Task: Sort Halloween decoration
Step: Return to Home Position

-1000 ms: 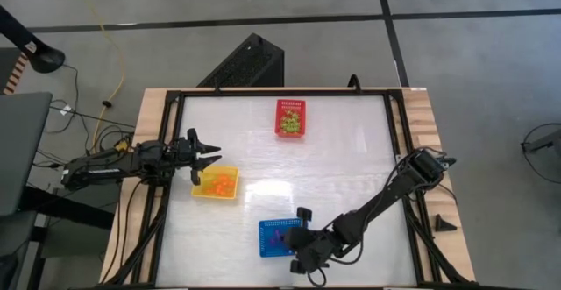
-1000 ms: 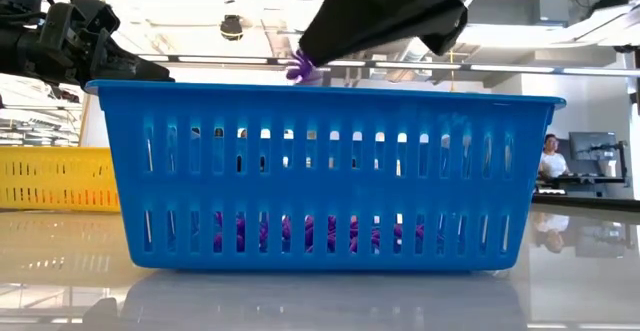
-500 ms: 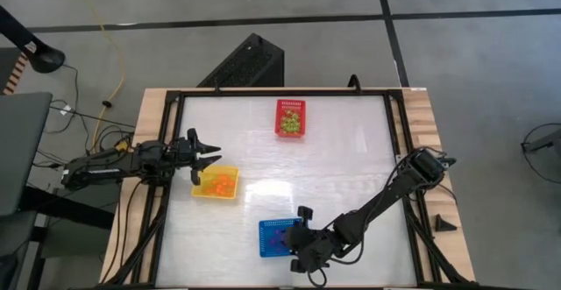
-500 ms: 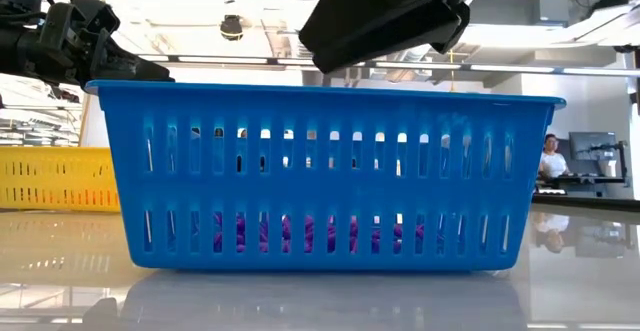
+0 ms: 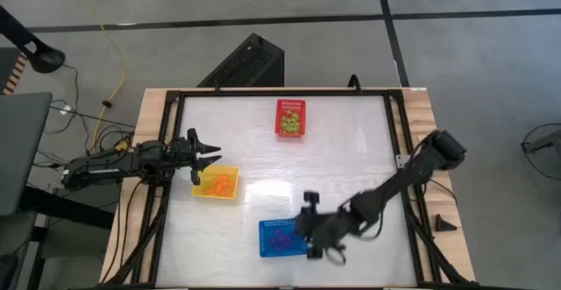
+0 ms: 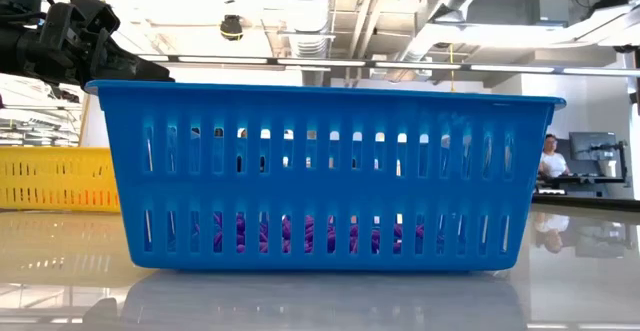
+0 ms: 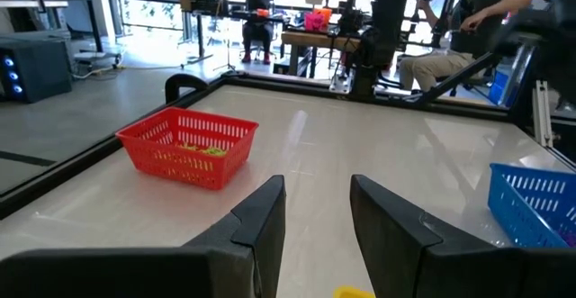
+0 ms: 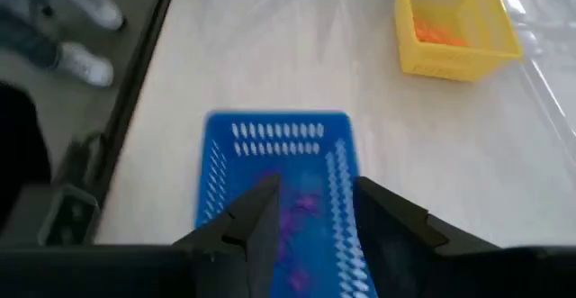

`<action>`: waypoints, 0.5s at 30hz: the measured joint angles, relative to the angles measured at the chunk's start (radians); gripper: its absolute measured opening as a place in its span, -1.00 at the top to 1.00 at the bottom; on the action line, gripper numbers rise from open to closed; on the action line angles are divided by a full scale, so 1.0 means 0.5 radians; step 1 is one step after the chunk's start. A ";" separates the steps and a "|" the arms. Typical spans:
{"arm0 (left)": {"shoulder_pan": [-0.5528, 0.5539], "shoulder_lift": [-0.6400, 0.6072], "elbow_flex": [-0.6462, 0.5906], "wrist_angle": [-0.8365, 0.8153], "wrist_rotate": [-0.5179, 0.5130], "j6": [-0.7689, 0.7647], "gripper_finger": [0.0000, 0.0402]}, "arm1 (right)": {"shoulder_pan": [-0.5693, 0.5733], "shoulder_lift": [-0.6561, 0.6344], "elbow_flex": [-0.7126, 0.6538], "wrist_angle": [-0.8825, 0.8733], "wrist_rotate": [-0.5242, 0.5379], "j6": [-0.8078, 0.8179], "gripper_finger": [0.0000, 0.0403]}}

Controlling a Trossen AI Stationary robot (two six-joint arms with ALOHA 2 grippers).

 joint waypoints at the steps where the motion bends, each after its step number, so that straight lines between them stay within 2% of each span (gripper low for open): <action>1: 0.000 0.000 0.000 0.000 0.001 0.000 0.42 | -0.029 -0.060 -0.057 0.000 -0.039 -0.047 0.15; 5: 0.000 0.000 0.000 0.000 0.000 0.000 0.42 | -0.227 -0.349 -0.467 0.325 -0.228 -0.194 0.17; 11: 0.000 0.000 0.000 0.000 0.000 0.000 0.42 | -0.699 -0.685 -1.235 1.397 -0.740 -0.416 0.17; 15: 0.000 0.000 0.000 0.000 0.000 0.000 0.42 | -0.989 -0.726 -1.510 1.987 -0.895 -0.401 0.17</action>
